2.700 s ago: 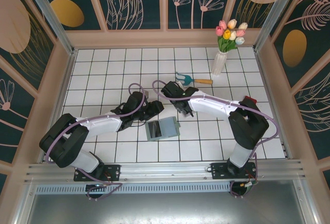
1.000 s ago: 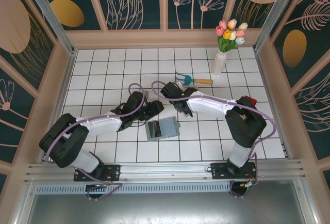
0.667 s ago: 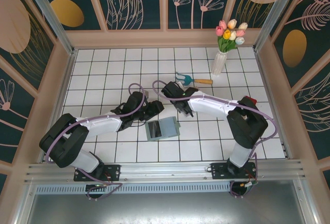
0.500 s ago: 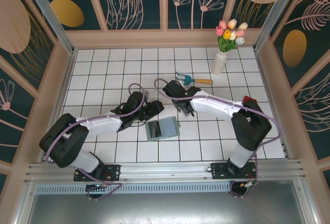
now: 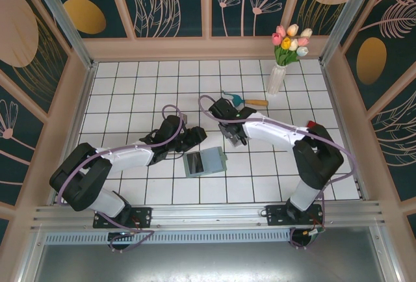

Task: Put the credit cards into the card holder
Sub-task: Pick up several credit cards from the storage box.

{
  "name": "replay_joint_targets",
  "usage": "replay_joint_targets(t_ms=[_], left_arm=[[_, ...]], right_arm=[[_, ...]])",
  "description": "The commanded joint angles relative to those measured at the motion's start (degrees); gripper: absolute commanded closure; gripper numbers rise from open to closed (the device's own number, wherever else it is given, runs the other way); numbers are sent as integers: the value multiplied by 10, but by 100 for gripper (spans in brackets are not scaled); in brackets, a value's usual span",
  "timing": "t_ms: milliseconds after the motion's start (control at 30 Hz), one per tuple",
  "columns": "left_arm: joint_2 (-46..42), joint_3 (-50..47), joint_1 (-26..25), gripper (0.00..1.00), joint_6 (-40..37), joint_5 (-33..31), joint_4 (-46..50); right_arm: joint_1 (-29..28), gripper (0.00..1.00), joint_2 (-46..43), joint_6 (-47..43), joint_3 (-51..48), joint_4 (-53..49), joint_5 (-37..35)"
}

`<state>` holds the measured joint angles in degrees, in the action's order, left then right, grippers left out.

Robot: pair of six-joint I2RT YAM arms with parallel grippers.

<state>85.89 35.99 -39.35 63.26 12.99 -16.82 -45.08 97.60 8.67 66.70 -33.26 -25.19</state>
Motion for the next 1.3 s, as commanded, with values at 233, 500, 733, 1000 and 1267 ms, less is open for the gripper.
replay_joint_targets(t_ms=[233,500,733,1000,1267], left_arm=[[4,1,-2,42,-4,-1,6],[11,4,-2,42,-6,3,2],[6,-1,-2,42,-5,1,1],[2,-2,-2,42,-4,0,2],[5,-2,-2,42,-4,2,1]], right_arm=[[-9,66,53,-18,0,-10,-92],[-18,71,20,-14,4,-14,-106],[-17,79,15,-13,-1,-18,-106],[-17,84,4,-12,4,-26,-111],[-17,85,5,-14,-2,-27,-111]])
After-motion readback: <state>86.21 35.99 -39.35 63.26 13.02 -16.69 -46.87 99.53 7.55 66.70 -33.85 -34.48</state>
